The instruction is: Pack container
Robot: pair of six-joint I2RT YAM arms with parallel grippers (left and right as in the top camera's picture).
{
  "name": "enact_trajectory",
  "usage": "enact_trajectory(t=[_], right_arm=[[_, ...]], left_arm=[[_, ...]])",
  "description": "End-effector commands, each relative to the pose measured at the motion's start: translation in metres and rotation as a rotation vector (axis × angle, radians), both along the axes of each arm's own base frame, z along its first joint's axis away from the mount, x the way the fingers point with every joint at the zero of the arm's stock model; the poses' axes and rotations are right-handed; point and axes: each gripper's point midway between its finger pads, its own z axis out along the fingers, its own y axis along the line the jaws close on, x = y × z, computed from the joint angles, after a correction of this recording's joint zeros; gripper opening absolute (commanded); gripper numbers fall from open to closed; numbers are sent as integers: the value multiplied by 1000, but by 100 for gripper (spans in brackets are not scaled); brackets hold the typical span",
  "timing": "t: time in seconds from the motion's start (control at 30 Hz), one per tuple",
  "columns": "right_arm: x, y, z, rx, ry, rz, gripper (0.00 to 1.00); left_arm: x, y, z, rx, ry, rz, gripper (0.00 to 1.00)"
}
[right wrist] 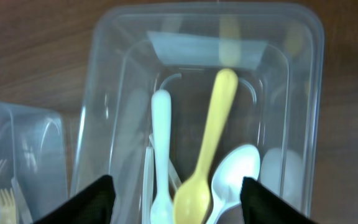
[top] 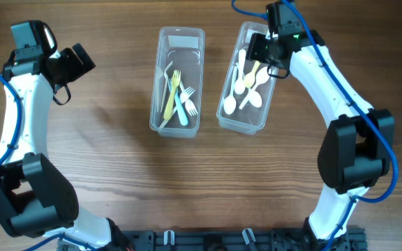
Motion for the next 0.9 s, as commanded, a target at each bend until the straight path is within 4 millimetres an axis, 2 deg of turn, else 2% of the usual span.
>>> enact_trajectory(t=[0.0, 0.07, 0.13, 0.27, 0.37, 0.87], right_arm=[[25, -37, 54, -194, -170, -10, 84], [32, -76, 94, -356, -263, -43, 100], [29, -116, 127, -441, -320, -127, 100], [21, -154, 157, -441, -371, -208, 100], [20, -165, 160, -478, -367, -195, 100], [22, -165, 161, -514, -369, -156, 100]], left_arm=[[-1, 3, 9, 3, -21, 14, 100], [-1, 3, 9, 3, -21, 14, 100], [-1, 3, 9, 3, -21, 14, 100], [-1, 3, 9, 3, -21, 15, 100], [-1, 3, 9, 3, -21, 14, 100], [-1, 3, 9, 3, -21, 15, 100]])
